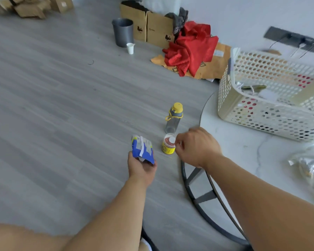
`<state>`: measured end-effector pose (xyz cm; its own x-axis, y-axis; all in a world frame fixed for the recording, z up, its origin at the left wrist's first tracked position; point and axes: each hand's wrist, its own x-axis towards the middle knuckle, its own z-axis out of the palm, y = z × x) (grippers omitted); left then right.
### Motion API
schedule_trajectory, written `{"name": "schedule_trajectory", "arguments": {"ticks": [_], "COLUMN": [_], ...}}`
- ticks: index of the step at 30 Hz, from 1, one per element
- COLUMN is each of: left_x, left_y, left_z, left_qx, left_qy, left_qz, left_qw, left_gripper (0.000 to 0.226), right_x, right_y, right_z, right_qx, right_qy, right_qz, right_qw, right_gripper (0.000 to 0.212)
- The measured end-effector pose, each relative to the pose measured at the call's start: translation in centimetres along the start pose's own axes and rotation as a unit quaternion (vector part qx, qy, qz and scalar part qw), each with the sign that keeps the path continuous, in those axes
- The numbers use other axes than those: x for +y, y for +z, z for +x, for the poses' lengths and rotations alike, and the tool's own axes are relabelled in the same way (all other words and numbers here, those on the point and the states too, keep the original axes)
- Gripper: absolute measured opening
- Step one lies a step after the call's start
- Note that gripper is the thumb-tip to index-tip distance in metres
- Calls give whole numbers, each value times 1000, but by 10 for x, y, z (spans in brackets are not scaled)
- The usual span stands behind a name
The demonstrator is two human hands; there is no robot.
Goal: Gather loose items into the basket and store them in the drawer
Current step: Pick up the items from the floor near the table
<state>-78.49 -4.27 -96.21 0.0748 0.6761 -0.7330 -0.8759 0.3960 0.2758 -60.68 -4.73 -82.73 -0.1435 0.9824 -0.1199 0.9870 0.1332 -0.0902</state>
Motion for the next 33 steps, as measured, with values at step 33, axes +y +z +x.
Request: {"name": "schedule_trajectory", "arguments": {"ticks": [33], "left_x": [-26], "left_y": [95], "left_z": [-82], "left_qx": [-134], "left_qy": [494], "left_qz": [798], "left_qw": [319], "left_gripper": [44], "right_x": [87], "right_y": [-58], "right_z": [-87], "right_qx": [21], "right_qy": [153], "right_qz": [-2], "right_qw": [988], "right_gripper": [60]}}
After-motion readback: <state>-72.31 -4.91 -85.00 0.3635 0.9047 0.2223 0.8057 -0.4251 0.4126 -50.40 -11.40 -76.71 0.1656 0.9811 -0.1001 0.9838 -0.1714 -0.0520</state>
